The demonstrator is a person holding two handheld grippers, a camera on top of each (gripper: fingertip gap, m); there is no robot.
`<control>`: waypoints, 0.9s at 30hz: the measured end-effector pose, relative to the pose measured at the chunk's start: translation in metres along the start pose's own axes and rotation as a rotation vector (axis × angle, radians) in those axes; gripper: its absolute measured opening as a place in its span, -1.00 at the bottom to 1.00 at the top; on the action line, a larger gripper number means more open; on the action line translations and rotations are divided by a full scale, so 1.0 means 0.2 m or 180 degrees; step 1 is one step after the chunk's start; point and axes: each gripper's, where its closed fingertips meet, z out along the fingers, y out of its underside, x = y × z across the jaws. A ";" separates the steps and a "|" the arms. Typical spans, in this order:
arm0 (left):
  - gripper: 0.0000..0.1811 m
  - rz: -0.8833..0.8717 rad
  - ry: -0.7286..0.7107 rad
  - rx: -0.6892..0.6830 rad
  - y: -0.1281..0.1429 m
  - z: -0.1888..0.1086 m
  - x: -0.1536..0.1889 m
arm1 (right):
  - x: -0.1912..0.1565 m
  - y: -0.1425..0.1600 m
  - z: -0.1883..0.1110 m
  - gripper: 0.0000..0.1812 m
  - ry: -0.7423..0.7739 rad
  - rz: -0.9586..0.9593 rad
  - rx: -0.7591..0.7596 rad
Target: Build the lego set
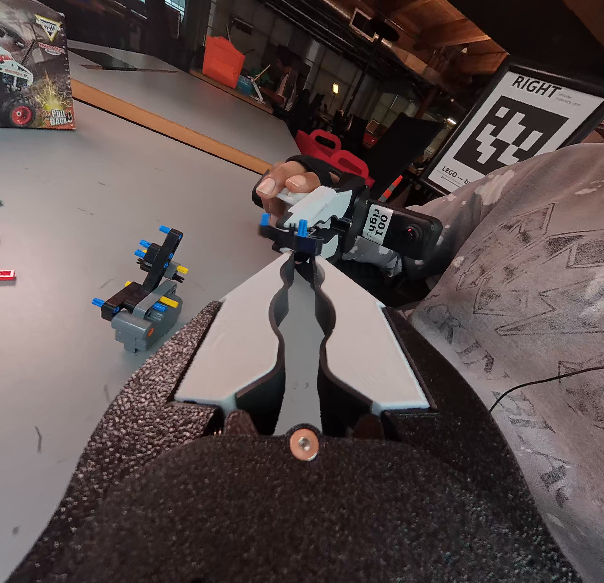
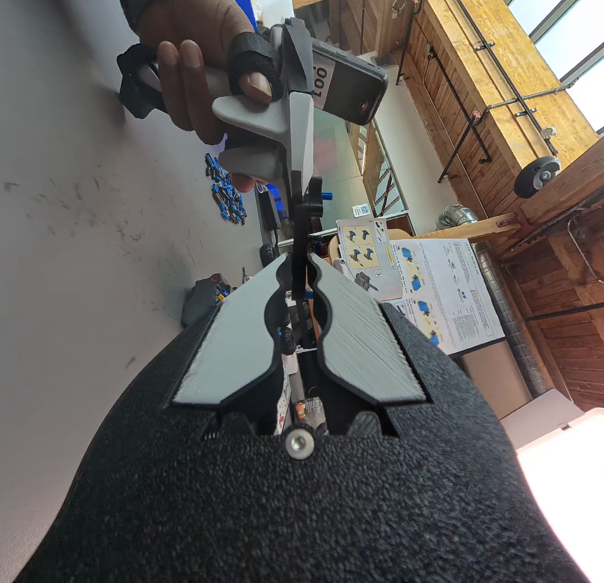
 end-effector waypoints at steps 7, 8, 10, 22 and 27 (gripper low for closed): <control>-0.93 0.0180 -0.0086 0.0121 -0.04 -0.03 0.00 | 0.02 0.04 -0.01 -0.78 -0.0055 0.0555 0.0007; -0.93 0.0206 -0.0077 0.0134 -0.04 -0.03 0.00 | 0.02 0.04 -0.01 -0.75 -0.0083 0.0683 0.0022; -0.93 0.0281 -0.0081 0.0156 -0.05 -0.04 0.01 | 0.02 0.04 -0.01 -0.67 -0.0187 0.1282 0.0098; -0.93 0.0427 0.0535 -0.0022 0.02 -0.01 0.19 | -0.02 -0.12 -0.08 -0.64 -0.1624 0.3917 0.0857; -0.93 0.0406 0.0724 -0.0053 0.03 0.00 0.24 | -0.01 -0.15 -0.12 -0.80 -0.1754 0.3985 0.1022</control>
